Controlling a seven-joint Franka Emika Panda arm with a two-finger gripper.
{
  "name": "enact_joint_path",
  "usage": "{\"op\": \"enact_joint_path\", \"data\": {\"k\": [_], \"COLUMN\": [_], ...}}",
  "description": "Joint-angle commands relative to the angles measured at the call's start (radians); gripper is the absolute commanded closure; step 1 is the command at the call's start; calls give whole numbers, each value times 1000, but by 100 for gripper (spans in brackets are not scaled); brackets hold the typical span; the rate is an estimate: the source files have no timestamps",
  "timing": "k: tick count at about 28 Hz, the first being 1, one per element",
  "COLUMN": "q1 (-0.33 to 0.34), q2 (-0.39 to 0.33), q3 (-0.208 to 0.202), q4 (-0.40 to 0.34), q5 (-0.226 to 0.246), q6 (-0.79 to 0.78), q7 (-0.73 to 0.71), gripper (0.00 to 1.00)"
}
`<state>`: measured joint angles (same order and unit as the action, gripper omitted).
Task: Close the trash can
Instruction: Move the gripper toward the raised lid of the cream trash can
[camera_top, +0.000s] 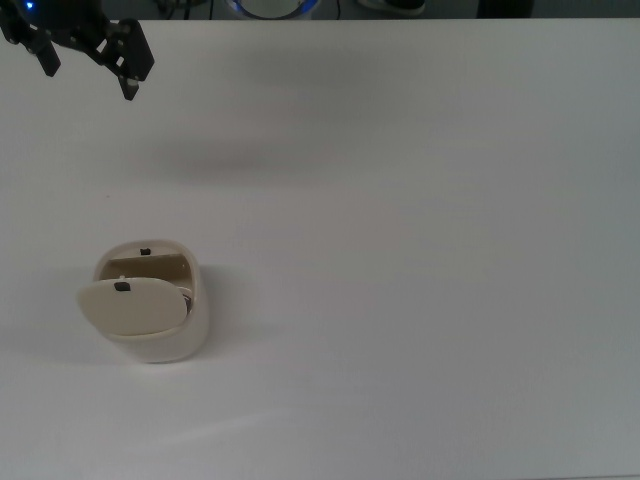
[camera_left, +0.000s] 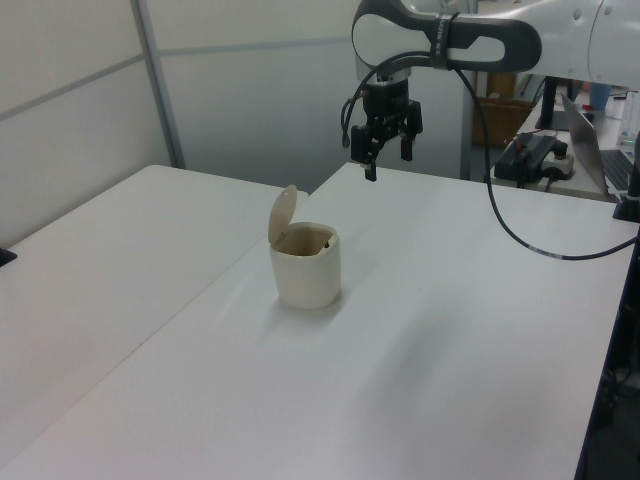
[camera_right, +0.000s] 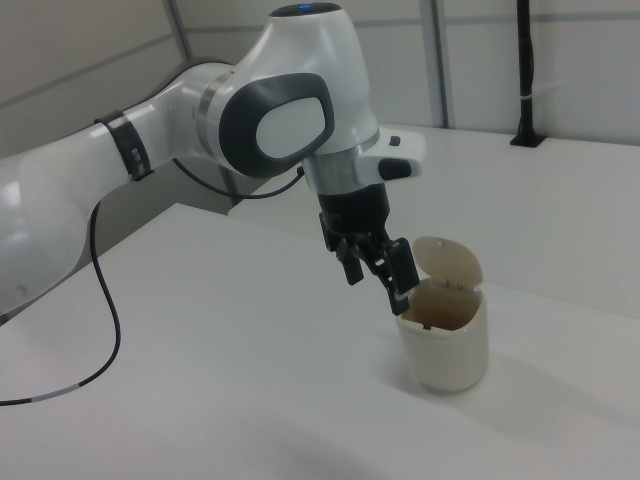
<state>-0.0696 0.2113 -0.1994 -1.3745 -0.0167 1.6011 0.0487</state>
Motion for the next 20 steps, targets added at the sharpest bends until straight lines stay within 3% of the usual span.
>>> {"op": "enact_joint_path", "data": {"k": [1, 13, 17, 20], "q1": [4, 5, 16, 16], "q2": [-9, 13, 26, 39], "q3": [-2, 0, 11, 27], "q4": [-11, -14, -17, -18], "q5": [4, 26, 70, 73], "q6": [2, 55, 101, 143], "q7": [-24, -41, -44, -41], "gripper": [0, 0, 11, 17]}}
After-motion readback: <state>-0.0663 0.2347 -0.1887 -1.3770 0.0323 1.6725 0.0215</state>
